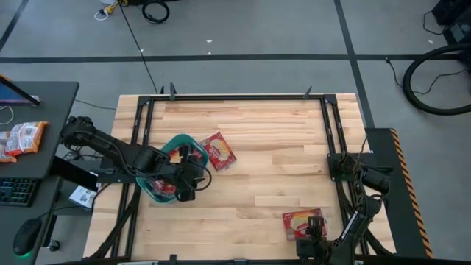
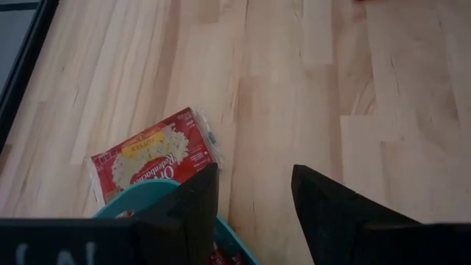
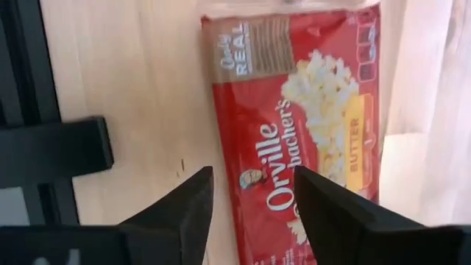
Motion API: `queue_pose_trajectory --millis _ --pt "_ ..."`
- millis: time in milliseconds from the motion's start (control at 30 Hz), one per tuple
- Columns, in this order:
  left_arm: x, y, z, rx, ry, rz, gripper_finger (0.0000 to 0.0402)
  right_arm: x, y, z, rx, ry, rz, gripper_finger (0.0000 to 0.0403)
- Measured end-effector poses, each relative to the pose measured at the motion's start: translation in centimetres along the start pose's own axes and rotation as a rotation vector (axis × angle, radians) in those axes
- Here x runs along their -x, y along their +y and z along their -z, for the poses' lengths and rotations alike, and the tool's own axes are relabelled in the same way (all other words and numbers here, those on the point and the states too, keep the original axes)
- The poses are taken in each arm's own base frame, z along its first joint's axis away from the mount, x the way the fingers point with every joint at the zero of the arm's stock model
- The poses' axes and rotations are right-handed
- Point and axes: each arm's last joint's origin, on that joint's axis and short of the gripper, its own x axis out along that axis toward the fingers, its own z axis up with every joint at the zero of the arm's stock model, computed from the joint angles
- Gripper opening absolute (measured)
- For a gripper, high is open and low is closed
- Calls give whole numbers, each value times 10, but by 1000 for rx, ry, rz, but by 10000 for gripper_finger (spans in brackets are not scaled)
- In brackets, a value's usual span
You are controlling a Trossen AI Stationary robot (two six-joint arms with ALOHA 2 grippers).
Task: Sort popcorn bags into baskets
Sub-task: Put the red popcorn bag into the green bin
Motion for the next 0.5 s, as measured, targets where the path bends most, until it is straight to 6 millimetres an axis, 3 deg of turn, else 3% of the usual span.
queue_pose_trajectory --millis 500 --pt "0 0 0 1 1 0 176 -24 1 11 -12 -5 -9 200"
